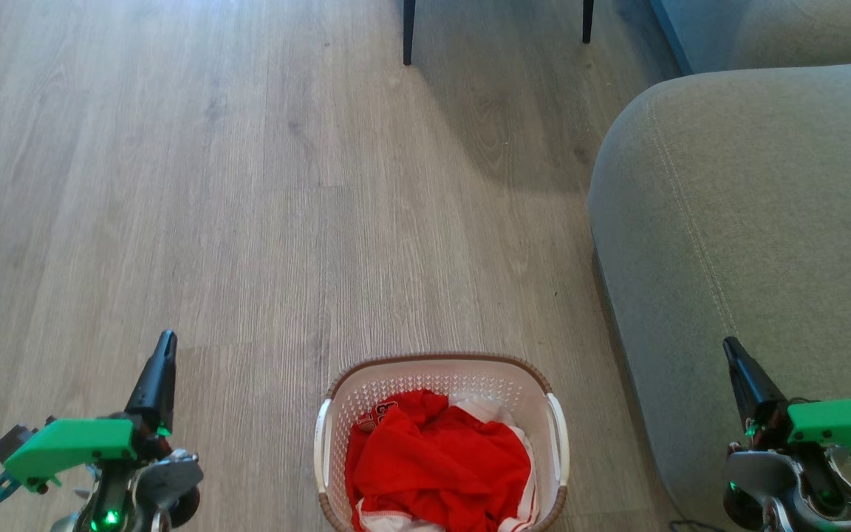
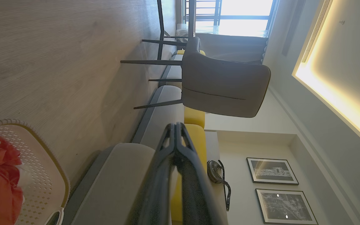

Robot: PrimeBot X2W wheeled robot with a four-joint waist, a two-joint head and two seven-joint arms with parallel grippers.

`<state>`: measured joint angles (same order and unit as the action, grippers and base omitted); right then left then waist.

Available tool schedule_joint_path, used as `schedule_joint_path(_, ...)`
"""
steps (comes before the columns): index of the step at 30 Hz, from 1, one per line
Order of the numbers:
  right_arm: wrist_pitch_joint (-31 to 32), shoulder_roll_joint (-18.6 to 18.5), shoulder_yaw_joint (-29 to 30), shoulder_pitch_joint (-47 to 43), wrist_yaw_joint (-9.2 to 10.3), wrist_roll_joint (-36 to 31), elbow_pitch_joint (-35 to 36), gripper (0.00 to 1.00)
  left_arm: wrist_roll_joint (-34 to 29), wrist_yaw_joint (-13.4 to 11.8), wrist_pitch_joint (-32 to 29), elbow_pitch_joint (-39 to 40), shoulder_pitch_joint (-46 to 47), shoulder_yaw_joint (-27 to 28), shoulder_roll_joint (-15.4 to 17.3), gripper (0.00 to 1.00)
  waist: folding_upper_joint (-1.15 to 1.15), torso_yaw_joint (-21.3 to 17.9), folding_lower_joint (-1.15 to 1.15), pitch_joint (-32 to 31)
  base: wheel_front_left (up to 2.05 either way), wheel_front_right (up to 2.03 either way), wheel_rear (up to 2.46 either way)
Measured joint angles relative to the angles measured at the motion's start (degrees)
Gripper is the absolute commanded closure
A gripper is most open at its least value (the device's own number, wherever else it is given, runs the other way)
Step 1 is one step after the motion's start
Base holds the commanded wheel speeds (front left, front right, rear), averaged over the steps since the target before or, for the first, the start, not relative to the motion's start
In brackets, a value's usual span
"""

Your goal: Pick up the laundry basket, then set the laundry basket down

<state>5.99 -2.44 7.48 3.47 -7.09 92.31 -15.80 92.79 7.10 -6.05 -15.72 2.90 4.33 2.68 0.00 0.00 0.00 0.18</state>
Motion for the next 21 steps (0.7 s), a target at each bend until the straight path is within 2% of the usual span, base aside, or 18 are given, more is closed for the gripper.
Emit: schedule_joint_path(21, 0.0, 0.0, 0.0, 0.0, 0.0, 0.0, 0.0, 1.0, 0.0, 0.0, 0.0, 0.0, 0.1, 0.0, 0.0, 1.0, 0.0, 0.0, 0.0, 0.0, 0.0, 0.0, 0.0)
